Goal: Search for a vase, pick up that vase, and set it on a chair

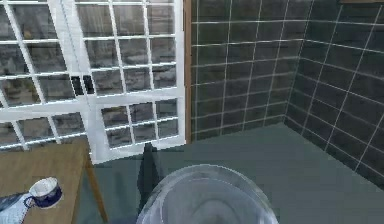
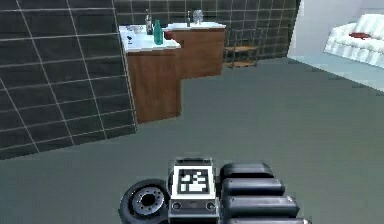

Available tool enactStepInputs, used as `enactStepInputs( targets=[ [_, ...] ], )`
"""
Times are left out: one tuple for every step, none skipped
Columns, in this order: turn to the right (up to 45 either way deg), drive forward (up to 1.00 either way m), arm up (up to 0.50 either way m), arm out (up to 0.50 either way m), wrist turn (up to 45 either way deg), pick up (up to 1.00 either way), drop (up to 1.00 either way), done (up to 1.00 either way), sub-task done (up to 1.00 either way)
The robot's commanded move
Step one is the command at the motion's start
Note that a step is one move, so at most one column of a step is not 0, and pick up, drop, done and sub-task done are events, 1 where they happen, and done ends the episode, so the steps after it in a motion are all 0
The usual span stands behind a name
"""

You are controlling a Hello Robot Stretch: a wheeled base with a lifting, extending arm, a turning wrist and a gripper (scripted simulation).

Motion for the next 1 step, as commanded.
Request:
enactStepInputs(
  targets=[
    [-45.0,0.0,0.0,0.0,0.0,0.0,0.0,0.0,0.0]
  ],
)
